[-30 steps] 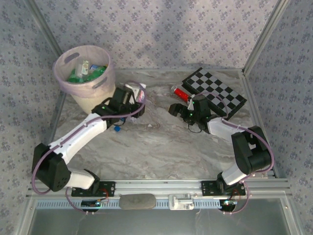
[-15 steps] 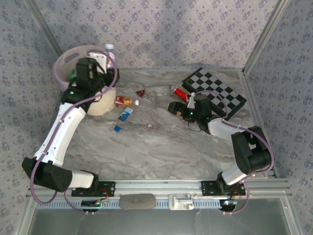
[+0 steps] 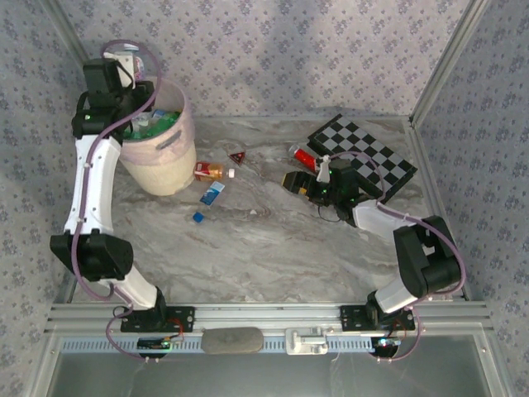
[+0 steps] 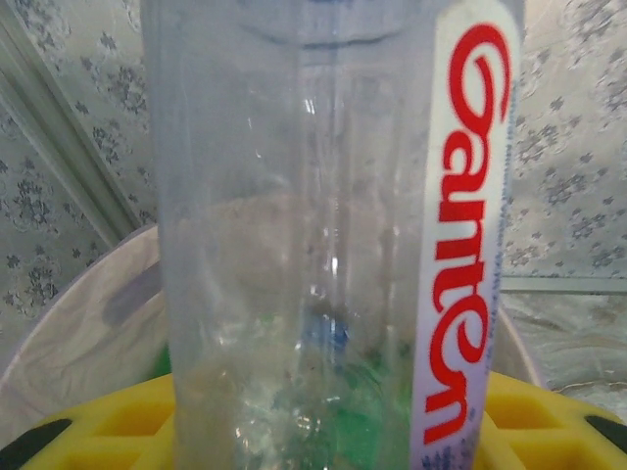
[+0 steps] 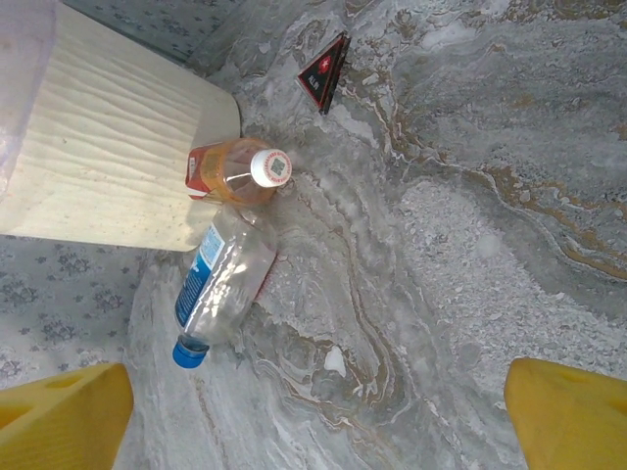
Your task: Put the plastic bottles in the bin
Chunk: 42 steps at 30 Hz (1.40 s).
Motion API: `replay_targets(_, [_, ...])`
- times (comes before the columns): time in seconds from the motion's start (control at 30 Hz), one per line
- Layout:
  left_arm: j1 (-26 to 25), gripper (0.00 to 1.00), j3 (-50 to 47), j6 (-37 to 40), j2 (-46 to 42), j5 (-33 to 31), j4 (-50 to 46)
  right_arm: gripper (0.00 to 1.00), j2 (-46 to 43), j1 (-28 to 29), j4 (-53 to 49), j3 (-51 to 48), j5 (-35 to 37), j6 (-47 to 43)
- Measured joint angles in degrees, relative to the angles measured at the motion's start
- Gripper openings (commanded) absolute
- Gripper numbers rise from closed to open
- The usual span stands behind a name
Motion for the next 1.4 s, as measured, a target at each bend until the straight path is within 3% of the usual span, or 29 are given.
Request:
replay_targets(0.27, [0.11, 0.50, 3.04, 0.17, 5.57, 1.18, -4.15, 0.99, -1.92, 0.02, -2.16, 0.02, 0.22, -1.05])
replay_targets(0.47, [0.11, 0.59, 3.67, -0.37, 8.24, 1.42, -7.58, 0.99, -2.25, 0.02, -3.39, 0.02, 0.31, -1.62])
replay_targets(0.63, [0.11, 0.90, 3.67, -1.77, 8.35, 2.27, -8.94, 0.99, -2.25, 0.07, -3.48, 0.02, 0.50, -1.70])
replay_targets(0.73, [0.11, 1.00, 3.67, -2.47, 8.26, 2.25, -9.49, 0.99, -2.25, 0.17, -3.48, 0.02, 0.68, -1.70])
replay_targets(1.07, [-0.28, 1.00, 1.49, -5.92, -0.57, 5.53, -7.74, 0.99, -2.21, 0.83, -3.48, 0.02, 0.90, -1.70])
replay_targets(1.4, [-9.75, 1.00, -21.44, -9.88, -16.94, 8.31, 2.47, 0.99, 0.48, 2.01, -3.45, 1.38, 0.87, -1.66])
